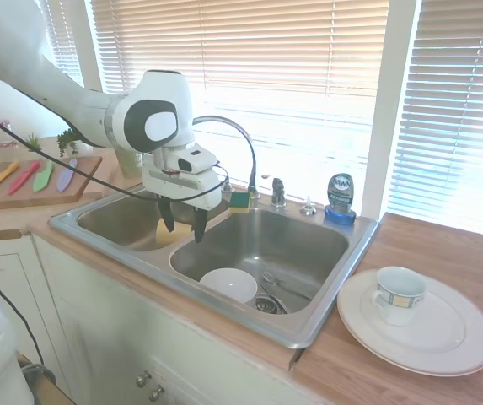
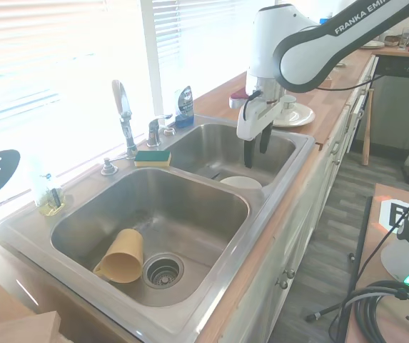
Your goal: Turn on the faucet
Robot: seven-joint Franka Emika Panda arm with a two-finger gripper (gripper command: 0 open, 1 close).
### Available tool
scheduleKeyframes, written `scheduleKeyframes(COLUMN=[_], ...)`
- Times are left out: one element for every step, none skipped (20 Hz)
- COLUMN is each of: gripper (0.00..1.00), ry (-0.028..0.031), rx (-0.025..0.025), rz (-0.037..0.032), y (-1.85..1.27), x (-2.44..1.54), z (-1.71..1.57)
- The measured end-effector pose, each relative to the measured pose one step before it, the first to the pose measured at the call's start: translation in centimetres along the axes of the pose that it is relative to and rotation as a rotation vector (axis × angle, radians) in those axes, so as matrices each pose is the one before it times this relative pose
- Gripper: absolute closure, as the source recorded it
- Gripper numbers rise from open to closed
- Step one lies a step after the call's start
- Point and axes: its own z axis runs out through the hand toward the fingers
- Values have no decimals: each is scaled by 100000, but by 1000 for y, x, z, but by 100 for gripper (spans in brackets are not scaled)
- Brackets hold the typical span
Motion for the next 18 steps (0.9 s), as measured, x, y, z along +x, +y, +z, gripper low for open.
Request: scheduleKeyframes(gripper=[0, 0, 0, 0, 100, 100, 100, 100, 100, 100, 100, 100, 100, 100, 100, 100, 100, 100], ry=[-42, 24, 299, 448, 534, 498, 246, 152, 165, 104, 191, 300, 216, 217, 231, 247, 321, 242], rx=[-45, -27, -109, -133, -136, 63, 134, 167, 200, 116, 195, 317, 237, 223, 241, 297, 383, 262], rz=[0, 85, 256, 402, 189, 100, 160, 107, 116, 216, 464, 629, 207, 314, 486, 482, 420, 219], y=[-1, 3, 20, 48, 59, 38, 35, 8, -9, -13, -51, -94, -93, -90, -87, -63, -59, -48], x=[1, 4, 39, 88, 111, 108, 86, 34, -1, -16, -27, -31, -37, -36, -32, 1, 31, 27], z=[28, 3, -12, -19, -20, -31, -20, -4, 15, 22, 2, -13, 8, 18, 10, -7, -11, 15])
